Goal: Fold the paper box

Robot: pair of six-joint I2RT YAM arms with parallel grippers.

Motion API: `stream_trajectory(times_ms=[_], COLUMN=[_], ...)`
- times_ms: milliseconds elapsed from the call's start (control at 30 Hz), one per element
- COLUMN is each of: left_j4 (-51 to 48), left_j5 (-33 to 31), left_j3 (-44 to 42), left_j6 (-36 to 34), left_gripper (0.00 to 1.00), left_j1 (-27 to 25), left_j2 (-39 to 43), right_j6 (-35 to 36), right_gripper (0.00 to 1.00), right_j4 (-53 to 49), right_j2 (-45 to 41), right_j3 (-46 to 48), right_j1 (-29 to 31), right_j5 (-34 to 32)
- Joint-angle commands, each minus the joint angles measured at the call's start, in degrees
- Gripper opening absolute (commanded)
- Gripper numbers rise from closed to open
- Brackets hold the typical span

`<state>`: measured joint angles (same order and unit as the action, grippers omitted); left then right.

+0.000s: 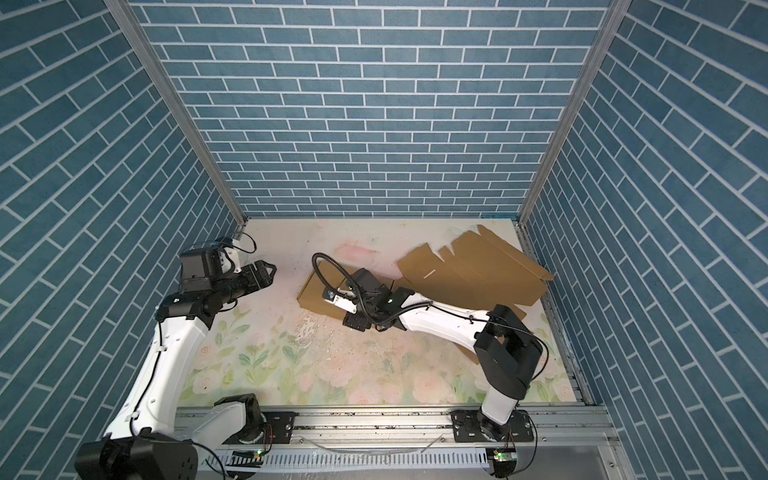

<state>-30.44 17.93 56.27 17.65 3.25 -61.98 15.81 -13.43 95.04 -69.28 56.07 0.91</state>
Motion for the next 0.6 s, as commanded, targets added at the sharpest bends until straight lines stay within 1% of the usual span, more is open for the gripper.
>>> stream_trajectory(times_ms=[0,67,133,200,233,267,400,467,500,533,567], left_j4=[1.03,0.84,0.44,-0.06,-0.06,0.21,2.27,2.62,2.2,2.18,2.7], left_j5=[-3.76,-7.13,-11.16,-13.88,-14.41,-14.88,-18.37,-17.69,-15.87,-11.68,-5.31], left_j3=[-0.48,0.4,1.56,2.78,3.13,3.31,2.7,1.93,1.6,1.18,0.52], left_j6=[-3.23,-4.47,-5.81,-6.62,-6.83,-7.34,-10.27,-11.87,-10.98,-9.85,-8.42], left_gripper=[0.83,0.83,0.85,0.89,0.92,0.99,1.0,1.0,1.0,0.99,1.0], left_j1=[-6.86,-11.58,-15.55,-17.8,-18.17,-18.18,-18.13,-17.53,-16.27,-14.01,-10.82], left_j2=[-4.26,-7.11,-9.56,-11.36,-11.82,-11.89,-9.53,-7.71,-6.8,-6.19,-5.48], right_j6=[-25.13,-36.28,-46.82,-55.52,-58.27,-60.12,-61.92,-62.76,-63.5,-64.19,-64.88], right_gripper=[0.74,0.69,0.68,0.68,0.69,0.7,0.74,0.77,0.77,0.77,0.78], right_j4=[-4.22,-7.74,-11.99,-13.21,-12.47,-11.13,-8.44,-6.81,-5.6,-4.71,-3.49], right_j2=[-2.85,-3.54,-3.99,-4.68,-4.96,-5.01,-2.04,-0.01,1.16,2.17,3.36], right_j3=[1.84,1.52,1.71,4.22,5.5,6.81,6.99,6.67,6.72,6.69,6.52], right_j1=[-5.44,-8.82,-12.31,-16.13,-17.57,-18.8,-20.48,-20.65,-20.68,-20.61,-20.66], right_j5=[0.44,-0.05,0.15,3.68,6.31,8.53,14.81,17.31,18.36,18.96,19.43])
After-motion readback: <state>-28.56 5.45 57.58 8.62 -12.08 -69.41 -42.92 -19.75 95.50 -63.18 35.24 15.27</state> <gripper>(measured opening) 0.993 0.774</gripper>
